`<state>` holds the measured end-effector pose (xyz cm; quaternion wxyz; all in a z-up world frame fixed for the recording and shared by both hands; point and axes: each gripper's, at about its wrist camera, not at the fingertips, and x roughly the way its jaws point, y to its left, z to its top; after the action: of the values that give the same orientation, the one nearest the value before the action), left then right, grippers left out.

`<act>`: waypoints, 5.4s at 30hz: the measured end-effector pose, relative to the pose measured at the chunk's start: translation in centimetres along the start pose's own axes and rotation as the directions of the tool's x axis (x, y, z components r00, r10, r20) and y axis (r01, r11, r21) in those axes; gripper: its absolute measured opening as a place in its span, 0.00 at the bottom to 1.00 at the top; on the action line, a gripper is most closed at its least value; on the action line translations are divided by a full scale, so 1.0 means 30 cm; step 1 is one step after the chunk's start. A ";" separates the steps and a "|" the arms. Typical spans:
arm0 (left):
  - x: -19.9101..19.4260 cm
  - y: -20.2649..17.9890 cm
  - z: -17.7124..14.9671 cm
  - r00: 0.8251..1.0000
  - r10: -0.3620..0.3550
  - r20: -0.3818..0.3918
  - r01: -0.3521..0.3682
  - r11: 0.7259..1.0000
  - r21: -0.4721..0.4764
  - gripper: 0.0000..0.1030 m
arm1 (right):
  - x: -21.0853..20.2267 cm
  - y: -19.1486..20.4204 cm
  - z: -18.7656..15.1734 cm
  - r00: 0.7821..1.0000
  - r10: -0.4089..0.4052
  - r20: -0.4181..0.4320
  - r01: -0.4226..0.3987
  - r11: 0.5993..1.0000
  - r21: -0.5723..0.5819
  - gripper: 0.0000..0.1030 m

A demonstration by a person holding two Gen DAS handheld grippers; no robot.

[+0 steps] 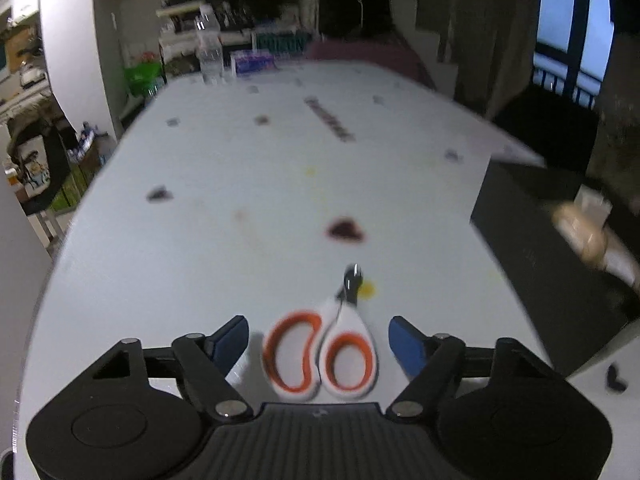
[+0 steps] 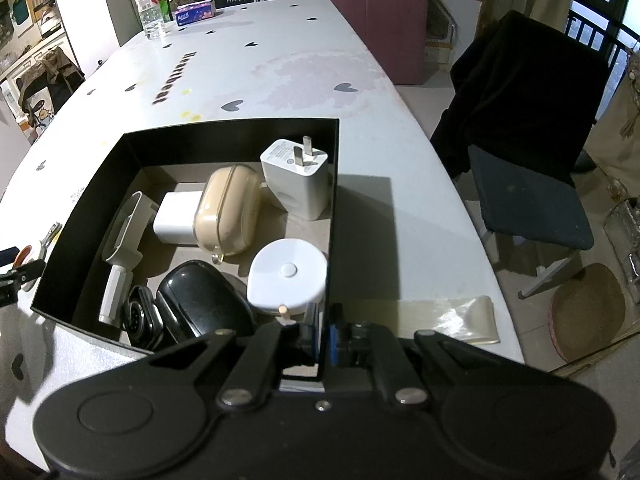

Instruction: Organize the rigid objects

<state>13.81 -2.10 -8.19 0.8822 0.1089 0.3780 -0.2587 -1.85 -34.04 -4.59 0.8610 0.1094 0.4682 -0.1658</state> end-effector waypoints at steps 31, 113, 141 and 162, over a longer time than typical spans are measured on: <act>-0.183 -0.097 0.061 0.949 -0.138 0.284 0.196 0.963 -0.186 0.61 | 0.000 -0.004 0.001 1.000 0.003 -0.001 -0.003 1.000 0.006 0.05; -0.338 -0.442 0.104 0.984 -0.151 0.098 0.145 0.987 0.064 1.00 | -0.118 0.027 -0.021 0.989 0.009 0.150 -0.004 0.999 -0.035 0.38; -0.313 -0.433 0.059 0.997 -0.044 0.070 0.039 0.997 0.071 1.00 | -0.299 0.053 -0.199 0.942 -0.074 0.329 0.069 0.997 0.027 0.96; -0.302 -0.416 0.059 0.997 -0.037 0.062 0.034 0.998 0.052 1.00 | -0.300 0.065 -0.197 0.943 -0.116 0.313 0.103 0.993 0.057 0.92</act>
<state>2.92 -9.91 -0.36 0.8859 0.1166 0.3453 -0.2871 -10.20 -28.58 -0.12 0.9118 0.0726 0.3266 -0.2380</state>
